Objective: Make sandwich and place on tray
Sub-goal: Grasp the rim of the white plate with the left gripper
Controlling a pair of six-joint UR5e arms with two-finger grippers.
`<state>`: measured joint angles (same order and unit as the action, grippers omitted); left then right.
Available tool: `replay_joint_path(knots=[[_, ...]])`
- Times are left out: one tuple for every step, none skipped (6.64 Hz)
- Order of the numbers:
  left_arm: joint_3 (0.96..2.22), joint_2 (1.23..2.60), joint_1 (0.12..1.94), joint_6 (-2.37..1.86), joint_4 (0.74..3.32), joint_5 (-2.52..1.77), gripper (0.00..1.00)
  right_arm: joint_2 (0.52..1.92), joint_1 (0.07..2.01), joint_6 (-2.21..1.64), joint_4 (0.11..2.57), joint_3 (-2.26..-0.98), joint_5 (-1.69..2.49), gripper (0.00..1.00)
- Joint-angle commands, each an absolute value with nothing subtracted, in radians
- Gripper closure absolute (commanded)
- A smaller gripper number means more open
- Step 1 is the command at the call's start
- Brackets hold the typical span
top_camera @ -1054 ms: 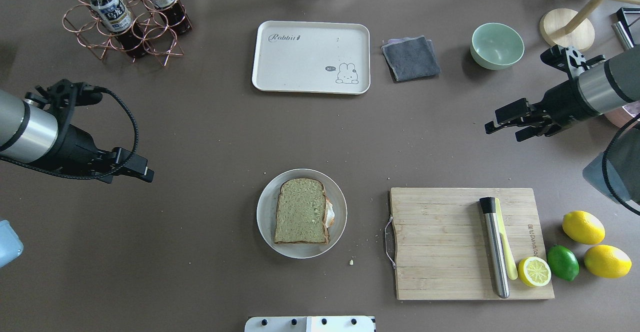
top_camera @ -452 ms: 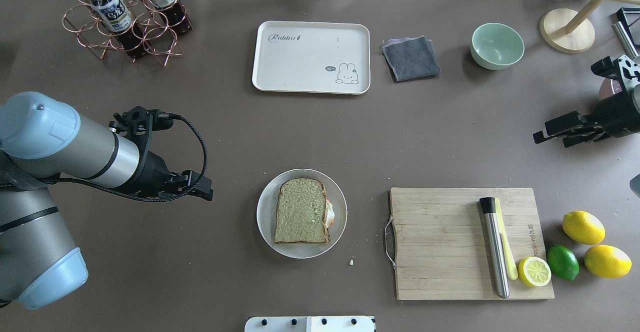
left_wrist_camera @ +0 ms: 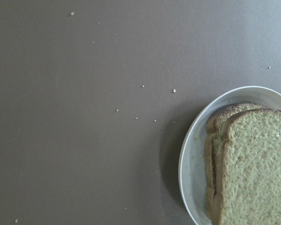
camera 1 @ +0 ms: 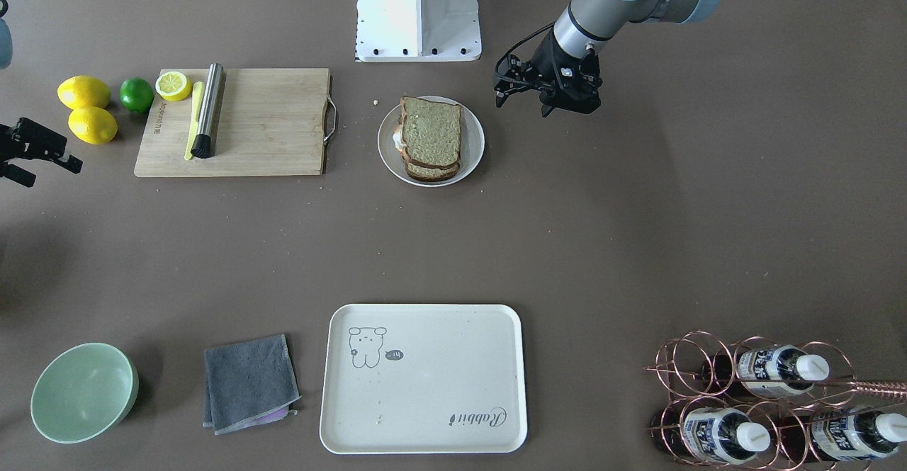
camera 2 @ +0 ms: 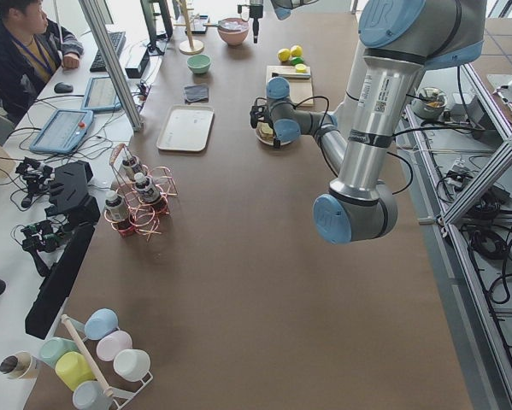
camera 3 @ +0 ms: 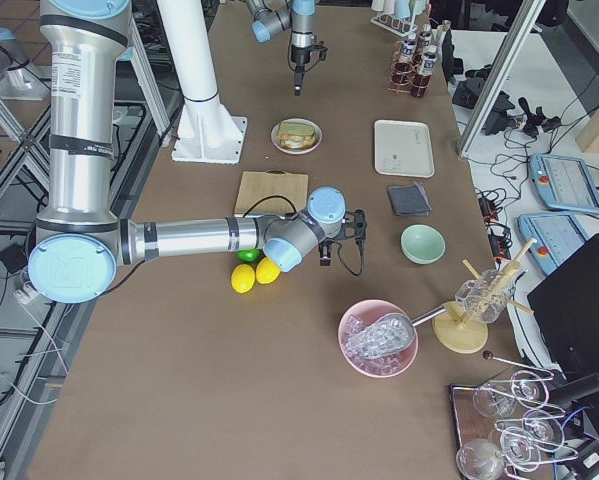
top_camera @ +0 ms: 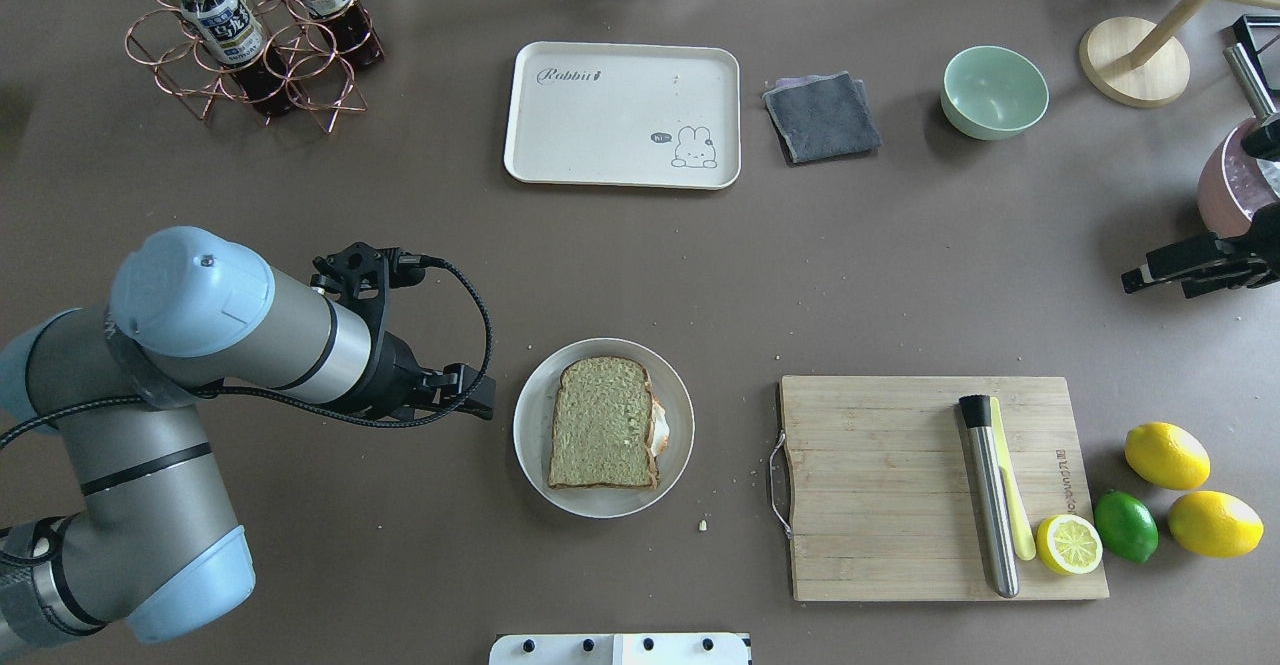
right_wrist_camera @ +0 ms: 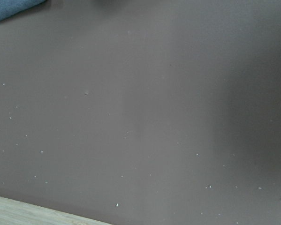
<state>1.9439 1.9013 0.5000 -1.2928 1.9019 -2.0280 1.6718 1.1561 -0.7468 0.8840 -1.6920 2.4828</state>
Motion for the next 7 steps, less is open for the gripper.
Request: replay_joint_path(knots=[[1.902,1.946,0.474,-1.321,1.902,-1.994,0.08,1.724,1.176,-0.680,0.896,-1.692,2.480,0.00],[1.896,1.960,0.442,-1.354,1.901,-1.955,0.08,1.742,1.199,-0.620,0.925,-1.692,2.480,0.00],[1.882,1.965,0.428,-1.376,1.904,-1.930,0.09,1.752,1.227,-0.544,0.975,-1.693,2.480,0.00],[1.869,1.971,0.410,-1.376,1.905,-1.902,0.11,1.762,1.255,-0.482,1.012,-1.695,2.479,0.00],[1.844,1.991,0.402,-1.376,1.908,-1.882,0.12,1.782,1.267,-0.457,1.014,-1.700,2.477,0.00],[1.826,1.996,0.400,-1.377,1.914,-1.882,0.15,1.792,1.272,-0.456,1.014,-1.706,2.477,0.00],[1.807,1.994,0.400,-1.379,1.951,-1.881,0.18,1.793,1.272,-0.457,1.014,-1.719,2.477,0.00]])
